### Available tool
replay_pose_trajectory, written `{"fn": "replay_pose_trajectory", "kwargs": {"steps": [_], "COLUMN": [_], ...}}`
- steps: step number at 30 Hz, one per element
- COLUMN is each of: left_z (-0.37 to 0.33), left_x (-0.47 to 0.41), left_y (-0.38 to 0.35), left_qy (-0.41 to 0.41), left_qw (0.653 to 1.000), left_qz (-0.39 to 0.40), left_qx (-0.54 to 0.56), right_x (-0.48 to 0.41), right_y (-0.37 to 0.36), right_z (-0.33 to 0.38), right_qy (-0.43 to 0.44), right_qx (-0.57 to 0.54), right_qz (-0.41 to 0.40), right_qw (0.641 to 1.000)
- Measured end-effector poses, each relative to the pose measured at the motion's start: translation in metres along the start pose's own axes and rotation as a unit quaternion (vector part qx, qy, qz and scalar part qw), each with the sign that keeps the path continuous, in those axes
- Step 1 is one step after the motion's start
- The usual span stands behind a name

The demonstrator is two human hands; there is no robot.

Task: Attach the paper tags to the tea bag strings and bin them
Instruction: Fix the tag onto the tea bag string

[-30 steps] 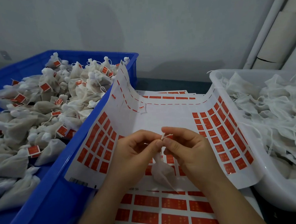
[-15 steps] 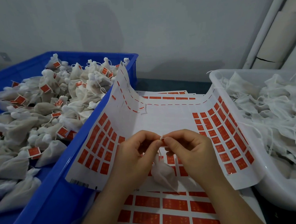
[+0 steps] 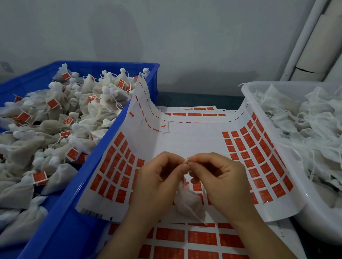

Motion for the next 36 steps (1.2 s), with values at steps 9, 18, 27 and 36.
{"fn": "replay_pose_trajectory", "kwargs": {"steps": [9,18,27,36], "left_z": [0.002,0.001,0.0,0.009], "left_x": [-0.002,0.0,0.001,-0.004], "left_y": [0.004,0.001,0.003,0.006], "left_qy": [0.014,0.006,-0.003,0.098], "left_qw": [0.998,0.999,0.997,0.983], "left_qz": [-0.056,-0.05,-0.055,-0.127], "left_qx": [0.013,0.003,0.058,0.087], "right_x": [-0.001,0.002,0.002,0.001], "right_y": [-0.001,0.0,-0.002,-0.007], "right_z": [0.002,0.004,0.002,-0.004], "right_qy": [-0.03,0.003,-0.07,-0.037], "right_qx": [-0.039,-0.01,-0.027,0.096], "right_qz": [0.014,-0.046,0.107,0.061], "right_qw": [0.999,0.999,0.991,0.993]}}
Point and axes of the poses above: each hand's wrist, its own x-axis away from the middle knuckle, its own y-axis out of the back of the hand, z = x × y, the point moved 2 cm from there along -x, towards the middle knuckle, and after that the axes turned 6 degrees about -z, right-handed, at the moved point
